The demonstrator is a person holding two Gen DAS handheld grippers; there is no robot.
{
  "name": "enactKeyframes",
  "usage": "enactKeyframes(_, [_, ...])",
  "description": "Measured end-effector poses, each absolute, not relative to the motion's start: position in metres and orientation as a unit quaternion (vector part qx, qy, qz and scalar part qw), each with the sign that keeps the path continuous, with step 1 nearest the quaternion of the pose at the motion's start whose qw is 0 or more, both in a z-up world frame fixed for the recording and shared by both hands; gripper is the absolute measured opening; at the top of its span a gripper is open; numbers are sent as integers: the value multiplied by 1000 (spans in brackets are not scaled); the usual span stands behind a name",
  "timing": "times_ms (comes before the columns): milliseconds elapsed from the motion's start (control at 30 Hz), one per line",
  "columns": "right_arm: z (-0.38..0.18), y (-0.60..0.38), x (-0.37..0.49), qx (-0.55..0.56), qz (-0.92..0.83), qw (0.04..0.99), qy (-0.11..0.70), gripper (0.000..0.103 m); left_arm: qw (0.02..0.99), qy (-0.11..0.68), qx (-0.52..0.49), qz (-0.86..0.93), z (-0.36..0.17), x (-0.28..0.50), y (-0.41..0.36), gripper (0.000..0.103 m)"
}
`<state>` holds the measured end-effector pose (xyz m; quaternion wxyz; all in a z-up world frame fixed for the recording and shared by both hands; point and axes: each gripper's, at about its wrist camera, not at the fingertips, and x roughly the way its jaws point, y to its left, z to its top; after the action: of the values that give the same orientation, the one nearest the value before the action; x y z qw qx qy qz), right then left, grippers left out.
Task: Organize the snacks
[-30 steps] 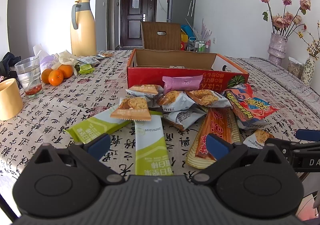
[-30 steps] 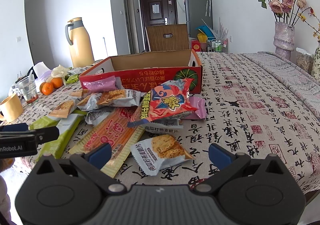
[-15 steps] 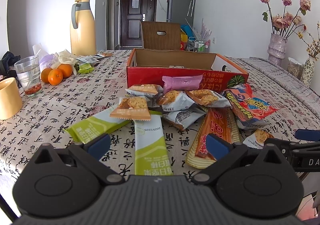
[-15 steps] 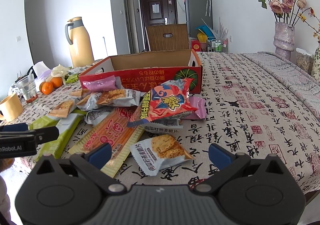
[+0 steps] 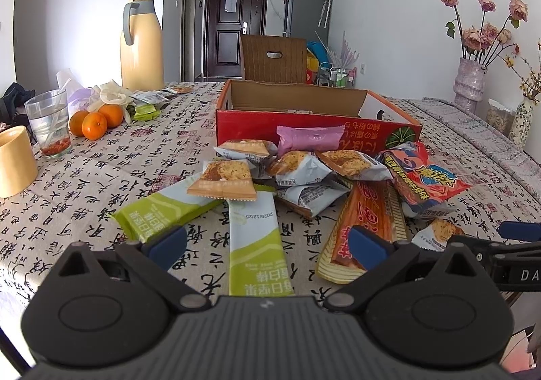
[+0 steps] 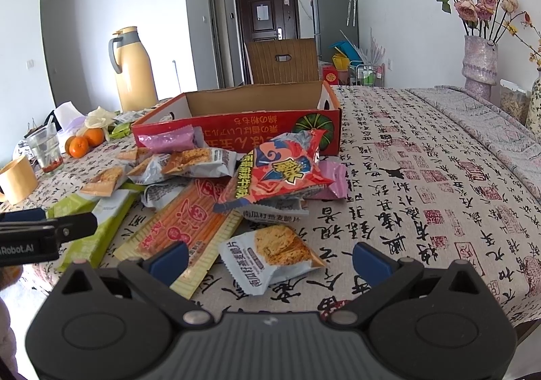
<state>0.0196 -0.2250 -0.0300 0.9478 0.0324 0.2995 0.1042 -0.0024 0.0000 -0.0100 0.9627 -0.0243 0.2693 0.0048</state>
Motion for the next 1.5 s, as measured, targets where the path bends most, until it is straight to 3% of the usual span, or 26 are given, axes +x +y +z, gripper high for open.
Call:
enactKeyframes(233, [-35,-224,27,24,104,945,310,102,961,275,-30,4,-14,1,3,103])
enactKeyframes(500, [-50,-222,47,12,114,936,334,84,958,284,-38,10,-18,7,9,103])
enactKeyframes(733, [-58,-218,59,-1,128,935,330,80,955,293,-42,15,-22,12,12,103])
enactKeyframes(967, [-59,-219,55,-15,126,939,319,67,953,298,-46,18,-25,16,14,103])
enactKeyframes(1100, [-58,-222,52,-13,129,941,314,46,952,301,-47,20,-25,16,14,103])
enactKeyframes(1500, [-45,-232,37,2,128,949,287,44,950,306,-48,26,-23,18,12,103])
